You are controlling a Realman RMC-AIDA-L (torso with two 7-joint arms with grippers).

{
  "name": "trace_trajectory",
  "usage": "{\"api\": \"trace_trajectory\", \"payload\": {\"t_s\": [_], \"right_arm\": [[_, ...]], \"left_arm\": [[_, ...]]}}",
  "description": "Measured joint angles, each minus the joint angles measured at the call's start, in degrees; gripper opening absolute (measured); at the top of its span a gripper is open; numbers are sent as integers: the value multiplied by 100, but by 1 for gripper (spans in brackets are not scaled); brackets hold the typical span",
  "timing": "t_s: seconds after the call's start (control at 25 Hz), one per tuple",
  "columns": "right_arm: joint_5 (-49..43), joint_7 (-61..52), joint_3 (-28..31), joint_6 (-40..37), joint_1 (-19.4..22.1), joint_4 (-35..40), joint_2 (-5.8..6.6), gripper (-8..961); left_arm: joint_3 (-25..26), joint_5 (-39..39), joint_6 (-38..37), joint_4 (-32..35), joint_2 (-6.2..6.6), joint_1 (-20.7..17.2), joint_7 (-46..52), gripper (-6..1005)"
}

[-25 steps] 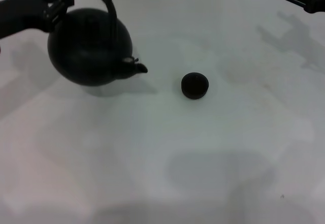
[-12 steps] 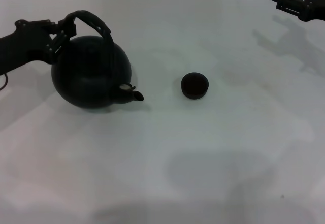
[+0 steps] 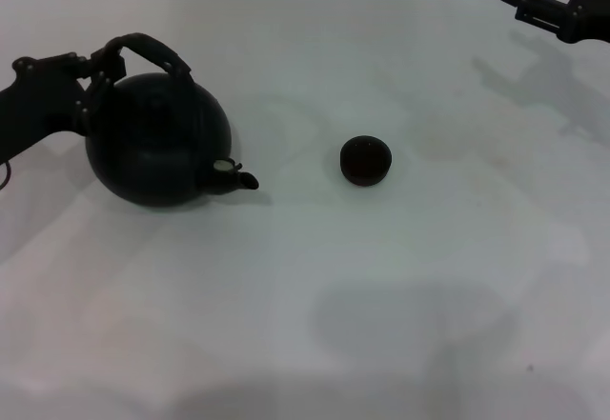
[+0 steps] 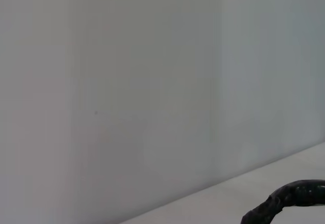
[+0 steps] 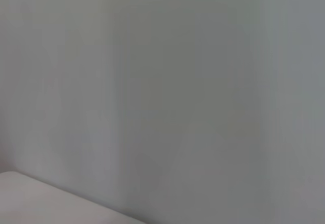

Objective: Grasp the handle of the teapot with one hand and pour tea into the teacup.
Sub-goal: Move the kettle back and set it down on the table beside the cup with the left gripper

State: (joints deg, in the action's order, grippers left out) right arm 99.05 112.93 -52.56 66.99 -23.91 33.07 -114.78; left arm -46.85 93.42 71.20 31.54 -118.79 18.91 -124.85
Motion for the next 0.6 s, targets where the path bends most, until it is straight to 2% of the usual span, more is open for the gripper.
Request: {"api": "trace_trajectory", "payload": {"t_s": [0.6], "right_arm": [[1, -61, -9, -12, 6, -48, -9, 840]], "left_arm": [[10, 431, -356, -518, -17, -17, -716, 126]]}}
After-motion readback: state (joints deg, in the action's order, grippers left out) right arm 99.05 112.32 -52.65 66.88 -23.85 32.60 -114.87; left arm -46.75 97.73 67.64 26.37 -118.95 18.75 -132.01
